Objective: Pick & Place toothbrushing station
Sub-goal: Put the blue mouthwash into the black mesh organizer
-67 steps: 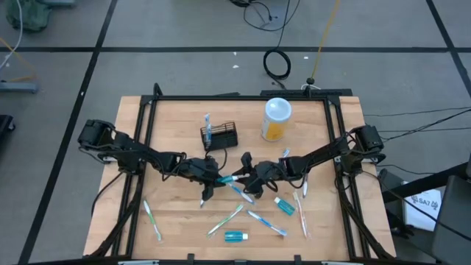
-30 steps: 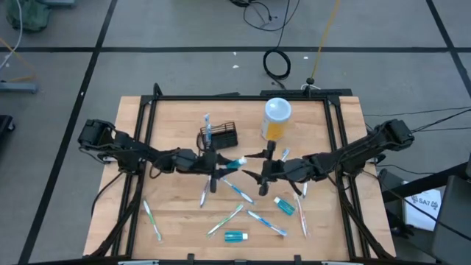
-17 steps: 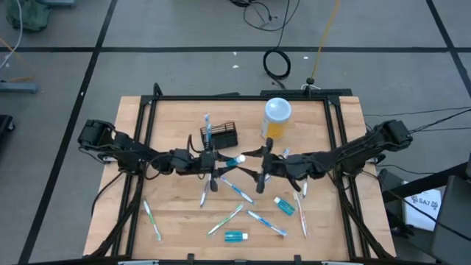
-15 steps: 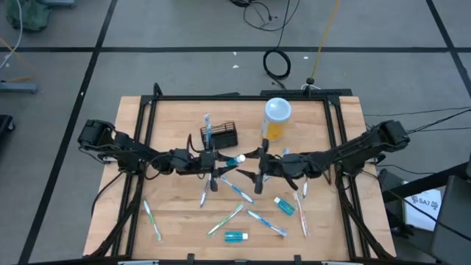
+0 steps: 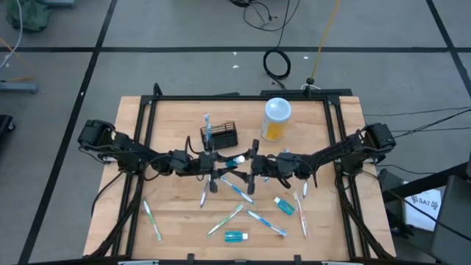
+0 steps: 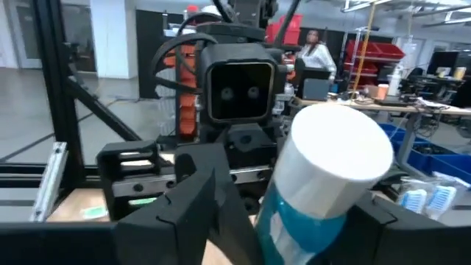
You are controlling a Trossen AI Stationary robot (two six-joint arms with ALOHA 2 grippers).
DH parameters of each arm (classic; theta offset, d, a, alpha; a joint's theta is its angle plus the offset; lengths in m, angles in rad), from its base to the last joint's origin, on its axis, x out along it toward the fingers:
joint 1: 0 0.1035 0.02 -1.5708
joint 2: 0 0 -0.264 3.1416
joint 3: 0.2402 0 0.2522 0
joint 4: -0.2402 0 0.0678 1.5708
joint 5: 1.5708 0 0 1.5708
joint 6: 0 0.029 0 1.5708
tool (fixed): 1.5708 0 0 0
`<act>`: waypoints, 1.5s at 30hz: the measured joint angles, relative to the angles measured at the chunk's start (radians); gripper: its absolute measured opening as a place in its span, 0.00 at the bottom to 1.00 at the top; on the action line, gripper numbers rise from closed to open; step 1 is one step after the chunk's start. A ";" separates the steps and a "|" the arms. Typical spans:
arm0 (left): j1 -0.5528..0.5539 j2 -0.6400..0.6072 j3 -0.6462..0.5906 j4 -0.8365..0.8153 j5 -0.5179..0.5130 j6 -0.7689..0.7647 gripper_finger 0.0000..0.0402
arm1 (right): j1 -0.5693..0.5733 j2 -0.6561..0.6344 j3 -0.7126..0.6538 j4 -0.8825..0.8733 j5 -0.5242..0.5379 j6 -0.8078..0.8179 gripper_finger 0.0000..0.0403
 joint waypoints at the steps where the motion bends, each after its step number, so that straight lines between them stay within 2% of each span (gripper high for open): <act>1: 0.000 0.000 0.000 0.000 -0.009 0.000 0.24 | -0.001 0.000 0.000 0.002 0.000 0.000 0.46; 10: -0.024 0.000 0.000 0.010 -0.026 0.041 0.24 | 0.002 0.000 0.000 0.012 0.000 -0.026 0.28; 16: -0.037 0.000 0.000 0.012 -0.065 0.061 0.24 | 0.002 0.000 0.000 0.012 -0.004 -0.024 0.21; 21: -0.037 0.000 0.000 0.009 -0.074 0.046 0.29 | 0.002 0.000 0.000 0.009 0.000 -0.030 0.21; 26: -0.036 0.000 0.000 0.009 -0.090 0.044 0.38 | 0.002 -0.001 0.000 0.008 0.008 -0.052 0.21; 31: -0.047 0.000 0.000 0.008 -0.176 0.023 0.47 | 0.002 -0.001 0.000 -0.001 0.056 -0.079 0.21; 38: -0.073 0.000 0.000 -0.001 -0.263 0.026 0.56 | 0.002 -0.003 0.000 -0.019 0.058 -0.101 0.21; 41: -0.092 -0.003 0.000 -0.024 -0.274 0.012 0.58 | 0.003 -0.030 0.000 -0.089 0.054 -0.102 0.21; 45: -0.113 -0.060 0.011 -0.180 -0.318 -0.059 0.58 | 0.005 -0.096 0.000 -0.249 0.078 -0.096 0.21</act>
